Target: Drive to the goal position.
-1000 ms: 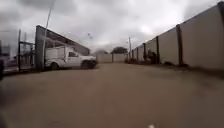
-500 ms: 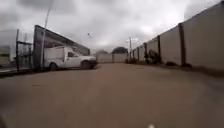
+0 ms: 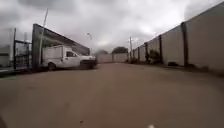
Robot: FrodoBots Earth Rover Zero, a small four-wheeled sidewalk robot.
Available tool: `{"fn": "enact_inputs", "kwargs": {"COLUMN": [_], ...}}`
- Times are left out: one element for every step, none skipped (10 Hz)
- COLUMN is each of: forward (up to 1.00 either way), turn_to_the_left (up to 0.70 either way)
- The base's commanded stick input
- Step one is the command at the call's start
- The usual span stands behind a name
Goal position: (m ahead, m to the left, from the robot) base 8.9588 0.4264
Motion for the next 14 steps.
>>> {"fn": "enact_inputs", "kwargs": {"forward": [0.50, 0.50, 0.50, 0.50, 0.50, 0.50, 0.50, 0.50, 0.50, 0.50, 0.50, 0.50, 0.50, 0.50], "turn_to_the_left": [0.00, 0.00, 0.00, 0.00, 0.00, 0.00, 0.00, 0.00, 0.00, 0.00, 0.00, 0.00, 0.00, 0.00]}}
